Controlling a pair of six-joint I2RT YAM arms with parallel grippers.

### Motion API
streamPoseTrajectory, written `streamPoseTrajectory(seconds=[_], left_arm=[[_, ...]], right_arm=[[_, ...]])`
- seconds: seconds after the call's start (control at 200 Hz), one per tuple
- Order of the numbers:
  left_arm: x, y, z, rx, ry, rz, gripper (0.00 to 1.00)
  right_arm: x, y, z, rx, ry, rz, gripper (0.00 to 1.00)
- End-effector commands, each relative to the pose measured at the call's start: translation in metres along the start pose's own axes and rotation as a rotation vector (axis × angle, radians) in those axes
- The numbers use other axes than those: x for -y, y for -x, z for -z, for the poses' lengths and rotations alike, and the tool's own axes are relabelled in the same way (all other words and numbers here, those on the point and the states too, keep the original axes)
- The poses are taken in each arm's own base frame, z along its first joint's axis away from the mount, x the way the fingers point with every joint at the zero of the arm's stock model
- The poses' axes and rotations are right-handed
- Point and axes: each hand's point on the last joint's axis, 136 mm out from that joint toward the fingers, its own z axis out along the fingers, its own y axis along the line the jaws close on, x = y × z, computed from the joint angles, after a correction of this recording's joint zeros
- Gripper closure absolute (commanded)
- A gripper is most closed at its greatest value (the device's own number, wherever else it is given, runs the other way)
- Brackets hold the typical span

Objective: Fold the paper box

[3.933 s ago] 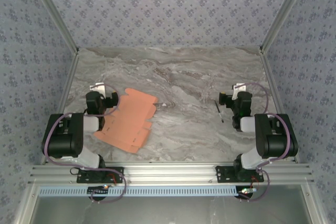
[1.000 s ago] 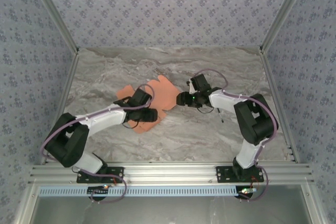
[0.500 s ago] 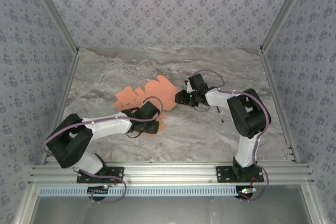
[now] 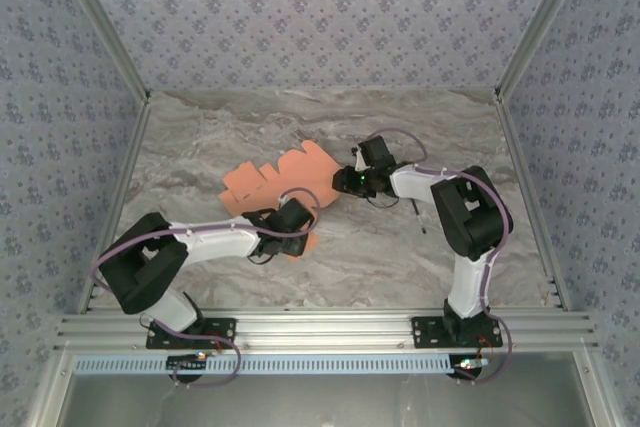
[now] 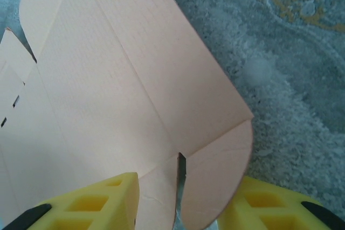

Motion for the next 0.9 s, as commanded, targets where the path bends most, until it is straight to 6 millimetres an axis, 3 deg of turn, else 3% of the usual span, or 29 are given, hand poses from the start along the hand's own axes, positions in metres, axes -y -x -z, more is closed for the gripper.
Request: streamPoseTrajectory(seconds=[0.0, 0.495, 0.899], left_arm=[[-0.010, -0.022, -0.012, -0.075, 0.055, -0.053, 0.37], [-0.006, -0.018, -0.014, -0.064, 0.046, -0.055, 0.38], [-0.007, -0.018, -0.013, -0.060, 0.048, -0.056, 0.38]], right_arm=[[-0.003, 0.007, -0.007, -0.001, 0.030, -0.028, 0.58], [-0.006, 0.028, -0.020, 0.072, 0.107, -0.130, 0.64], [0.007, 0.047, -0.010, 0.059, 0.131, -0.093, 0.47]])
